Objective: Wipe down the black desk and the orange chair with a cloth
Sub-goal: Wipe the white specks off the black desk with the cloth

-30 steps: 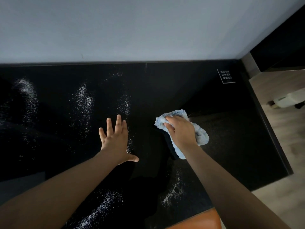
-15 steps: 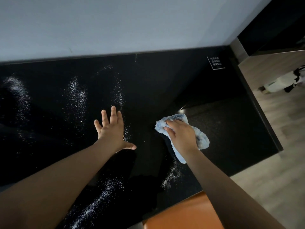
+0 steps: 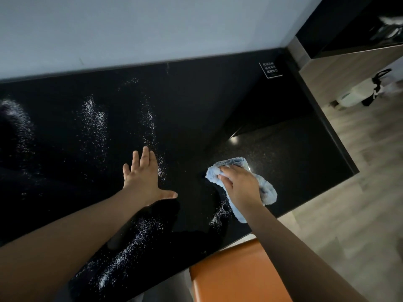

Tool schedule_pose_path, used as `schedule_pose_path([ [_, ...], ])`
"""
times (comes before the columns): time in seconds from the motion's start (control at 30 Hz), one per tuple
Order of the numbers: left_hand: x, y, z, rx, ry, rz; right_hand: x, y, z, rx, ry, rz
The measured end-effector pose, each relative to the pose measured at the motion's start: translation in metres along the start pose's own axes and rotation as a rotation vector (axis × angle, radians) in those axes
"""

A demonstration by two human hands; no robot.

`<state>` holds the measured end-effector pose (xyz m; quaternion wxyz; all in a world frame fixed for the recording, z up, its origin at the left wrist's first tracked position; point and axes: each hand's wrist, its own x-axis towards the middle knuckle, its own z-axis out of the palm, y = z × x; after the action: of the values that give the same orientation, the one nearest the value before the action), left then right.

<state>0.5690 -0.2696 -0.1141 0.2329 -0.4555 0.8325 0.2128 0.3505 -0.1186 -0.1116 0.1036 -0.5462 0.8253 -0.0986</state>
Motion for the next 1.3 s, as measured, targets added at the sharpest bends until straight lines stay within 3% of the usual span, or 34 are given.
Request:
schedule_pose_path([
  [0.73,-0.024,0.007,0.026,0.15,-0.028,0.036,-0.096,-0.002,-0.002,-0.01,0.017,0.175],
  [1.3,-0.023,0.008,0.024,0.14,-0.012,0.042,-0.166,0.0,-0.015,0.062,-0.147,0.354],
])
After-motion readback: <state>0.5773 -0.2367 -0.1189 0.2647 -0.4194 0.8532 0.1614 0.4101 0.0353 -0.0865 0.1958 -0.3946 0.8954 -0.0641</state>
